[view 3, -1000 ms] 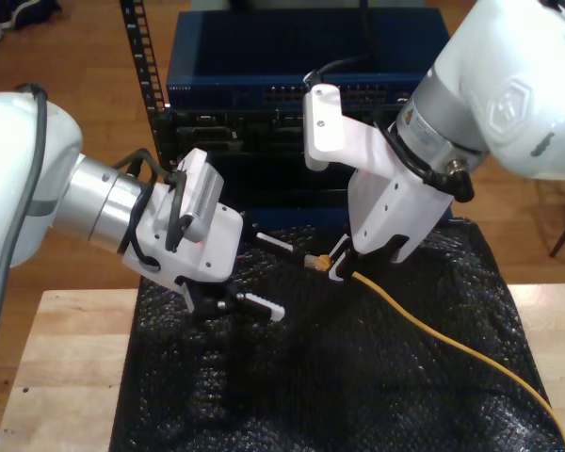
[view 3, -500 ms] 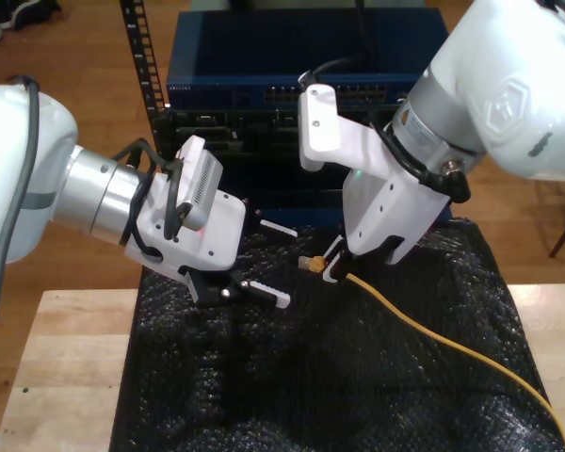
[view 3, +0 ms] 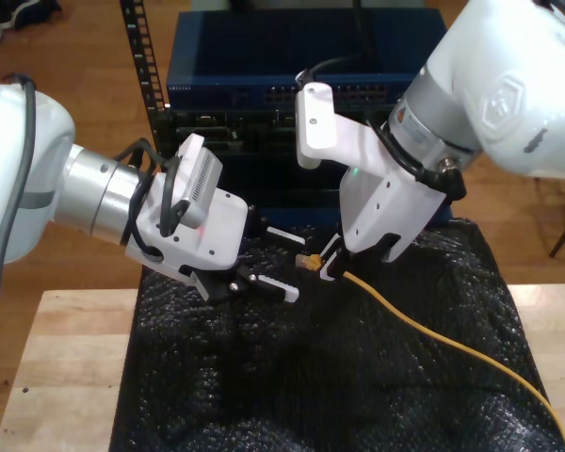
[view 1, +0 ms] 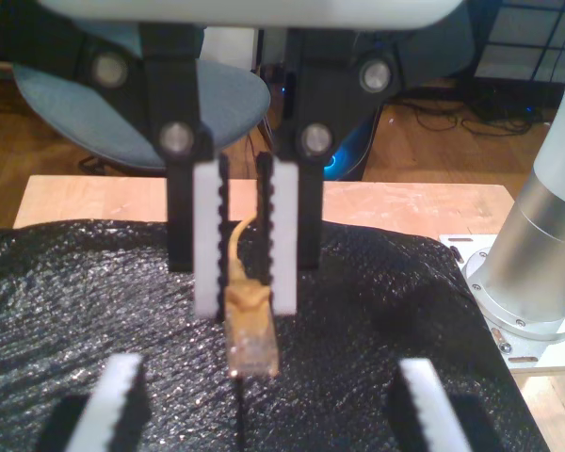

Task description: Grab the cable and plug it in

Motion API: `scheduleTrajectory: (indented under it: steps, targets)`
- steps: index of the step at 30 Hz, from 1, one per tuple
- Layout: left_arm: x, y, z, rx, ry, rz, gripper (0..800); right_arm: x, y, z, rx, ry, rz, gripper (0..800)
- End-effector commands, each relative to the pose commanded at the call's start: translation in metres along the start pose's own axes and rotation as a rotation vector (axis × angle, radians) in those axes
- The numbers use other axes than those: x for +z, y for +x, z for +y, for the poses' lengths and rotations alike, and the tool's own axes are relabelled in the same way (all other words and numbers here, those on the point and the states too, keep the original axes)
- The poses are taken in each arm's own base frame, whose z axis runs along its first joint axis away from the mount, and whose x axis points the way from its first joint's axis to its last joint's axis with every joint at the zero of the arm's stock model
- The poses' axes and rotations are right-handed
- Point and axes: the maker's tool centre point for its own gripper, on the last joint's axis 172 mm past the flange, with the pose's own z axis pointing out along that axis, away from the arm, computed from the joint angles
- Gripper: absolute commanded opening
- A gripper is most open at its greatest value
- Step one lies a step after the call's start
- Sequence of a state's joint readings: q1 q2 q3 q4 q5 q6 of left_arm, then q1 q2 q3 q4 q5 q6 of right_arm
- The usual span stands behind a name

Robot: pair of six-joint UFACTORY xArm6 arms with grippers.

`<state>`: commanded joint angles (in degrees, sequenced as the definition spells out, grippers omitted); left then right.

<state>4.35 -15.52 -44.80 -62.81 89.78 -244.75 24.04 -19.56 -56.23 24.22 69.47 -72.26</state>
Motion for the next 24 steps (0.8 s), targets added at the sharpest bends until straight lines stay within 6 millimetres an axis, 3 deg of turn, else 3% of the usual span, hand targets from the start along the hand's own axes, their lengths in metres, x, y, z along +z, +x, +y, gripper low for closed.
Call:
scheduleTrajectory:
  steps: [3, 5, 7, 12, 24]
  targets:
    - [0.0003, -0.0005, 0.0003, -0.003, -0.001, 0.000, 470, 0.0010, -0.0009, 0.0006, 0.003, 0.002, -0.001, 7]
    - [0.0003, -0.0005, 0.0003, -0.004, -0.001, 0.000, 459, 0.0016, -0.0010, 0.0001, 0.004, 0.004, 0.000, 7]
    - [0.0003, -0.0005, 0.0003, -0.006, -0.001, 0.000, 389, 0.0015, -0.0004, -0.0001, 0.005, 0.004, 0.002, 7]
    - [-0.0005, 0.0002, -0.0004, -0.005, 0.002, 0.002, 318, 0.0015, -0.0001, -0.0002, 0.005, 0.005, 0.004, 6]
    - [-0.0006, 0.0035, -0.0020, -0.005, 0.008, 0.014, 277, 0.0037, -0.0017, 0.0001, 0.009, 0.009, 0.001, 6]
